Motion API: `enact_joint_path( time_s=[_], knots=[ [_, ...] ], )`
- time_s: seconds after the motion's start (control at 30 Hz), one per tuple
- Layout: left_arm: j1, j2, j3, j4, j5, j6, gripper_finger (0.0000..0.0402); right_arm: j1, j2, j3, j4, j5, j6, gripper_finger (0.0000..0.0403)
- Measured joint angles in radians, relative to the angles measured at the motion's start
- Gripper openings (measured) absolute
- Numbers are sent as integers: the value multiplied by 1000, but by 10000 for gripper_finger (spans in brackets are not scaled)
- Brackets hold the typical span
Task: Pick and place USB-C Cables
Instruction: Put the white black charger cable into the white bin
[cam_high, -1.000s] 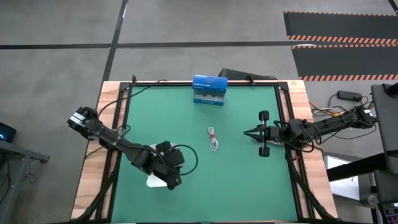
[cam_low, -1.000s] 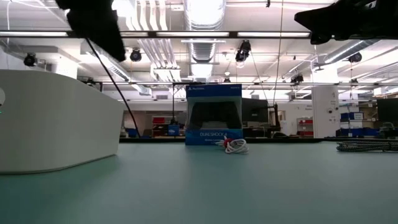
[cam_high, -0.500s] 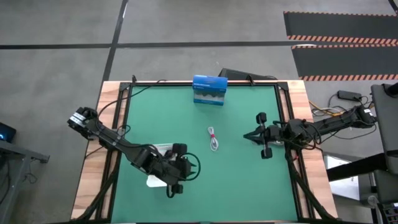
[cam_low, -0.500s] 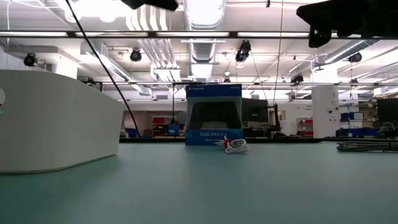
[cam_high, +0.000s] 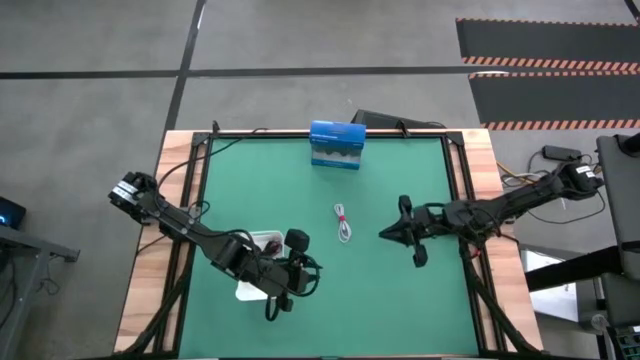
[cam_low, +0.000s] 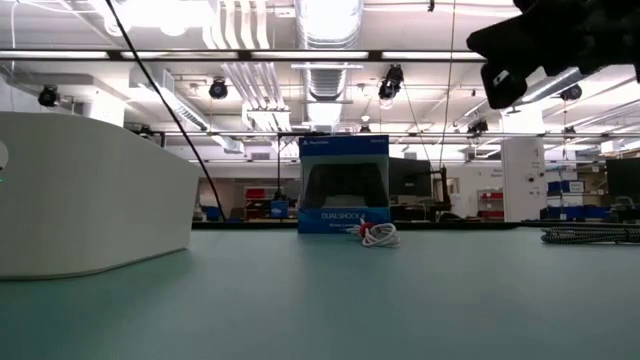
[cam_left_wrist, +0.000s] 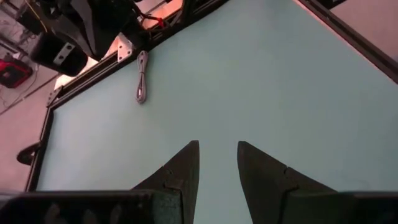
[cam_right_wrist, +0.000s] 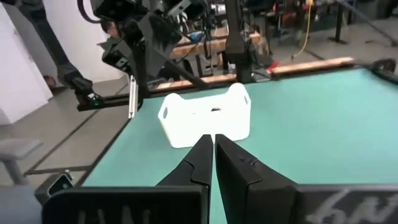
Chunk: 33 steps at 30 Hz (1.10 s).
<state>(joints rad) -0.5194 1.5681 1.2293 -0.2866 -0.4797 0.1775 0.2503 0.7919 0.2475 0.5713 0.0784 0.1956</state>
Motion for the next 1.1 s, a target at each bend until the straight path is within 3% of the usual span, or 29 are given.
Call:
enact_joint_path(
  time_s=[0.13, 0.33, 0.47, 0.73, 0.93, 1.1],
  knots=[
    [0, 0, -6, 2, 0, 17, 93, 1, 45, 85, -147, 0, 82, 9],
    [-1, -47, -75, 24, -11, 20, 93, 0, 116, 282, -623, 7, 226, 9],
    [0, -113, -132, 55, -83, 14, 93, 0, 175, 396, -916, 60, 320, 9],
    [2, -248, -259, 179, -191, 12, 93, -25, 282, 532, -1420, 48, 529, 9],
    [3, -322, -359, 305, -224, 17, 93, -84, 347, 535, -1675, -10, 614, 9],
    [3, -373, -375, 318, -237, 20, 93, -126, 387, 535, -1743, -9, 562, 9]
  ],
)
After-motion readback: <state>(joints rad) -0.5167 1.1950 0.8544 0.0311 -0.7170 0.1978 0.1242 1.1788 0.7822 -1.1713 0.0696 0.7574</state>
